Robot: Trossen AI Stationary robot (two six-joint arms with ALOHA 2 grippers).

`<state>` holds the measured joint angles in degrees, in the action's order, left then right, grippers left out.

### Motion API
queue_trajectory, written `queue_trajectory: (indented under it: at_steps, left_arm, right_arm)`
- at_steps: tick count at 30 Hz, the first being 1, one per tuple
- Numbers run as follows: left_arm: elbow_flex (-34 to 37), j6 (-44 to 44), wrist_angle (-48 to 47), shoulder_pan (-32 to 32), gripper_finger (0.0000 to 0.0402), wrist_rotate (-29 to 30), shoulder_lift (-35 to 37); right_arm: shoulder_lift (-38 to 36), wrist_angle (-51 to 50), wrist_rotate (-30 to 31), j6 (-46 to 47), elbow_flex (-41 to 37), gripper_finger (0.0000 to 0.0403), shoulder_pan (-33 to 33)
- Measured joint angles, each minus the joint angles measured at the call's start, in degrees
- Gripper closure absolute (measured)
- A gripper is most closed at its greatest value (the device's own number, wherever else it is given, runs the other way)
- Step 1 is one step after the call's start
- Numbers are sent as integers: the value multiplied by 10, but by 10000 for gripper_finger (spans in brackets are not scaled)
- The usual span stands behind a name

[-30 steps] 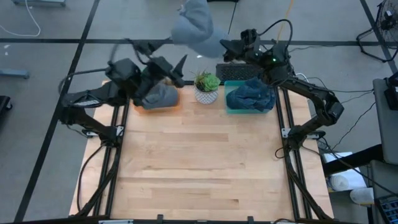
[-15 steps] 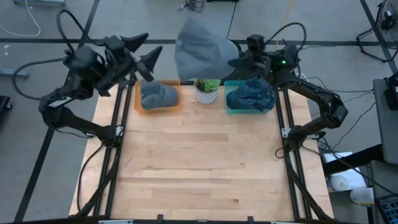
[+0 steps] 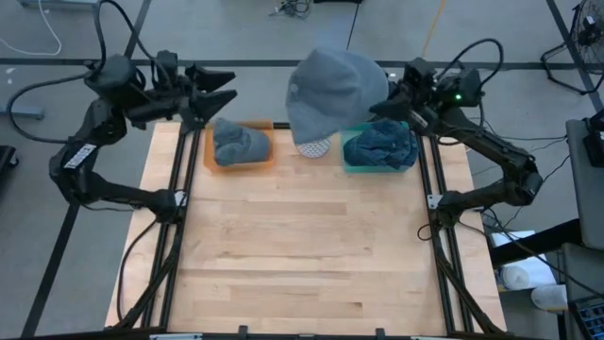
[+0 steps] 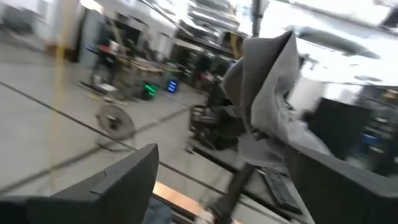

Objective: Pick & Place hat
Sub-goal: Put the gray cap into the orange bin

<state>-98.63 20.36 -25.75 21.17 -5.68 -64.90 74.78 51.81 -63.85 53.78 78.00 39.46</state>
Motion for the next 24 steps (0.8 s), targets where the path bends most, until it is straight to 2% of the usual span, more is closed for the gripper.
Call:
queue_trajectory:
  at_steps: [4, 8, 12, 16, 24]
  left_arm:
    - [0, 14, -48, 49, 46, -85, 11]
    - [0, 1, -109, 94, 46, -120, 24]
    - [0, -11, -136, 131, 46, -162, 35]
    - [0, -25, -150, 163, 46, -217, 40]
    - [0, -20, -135, 201, 46, -223, 26]
  right_arm:
    - [-27, -115, -18, -88, 0, 403, 3]
    - [-59, -225, -28, -180, 0, 403, 17]
    - [-86, -303, -3, -242, 0, 403, 34]
    - [-103, -338, 41, -281, 0, 403, 41]
    - [-103, -350, 107, -294, 0, 403, 10]
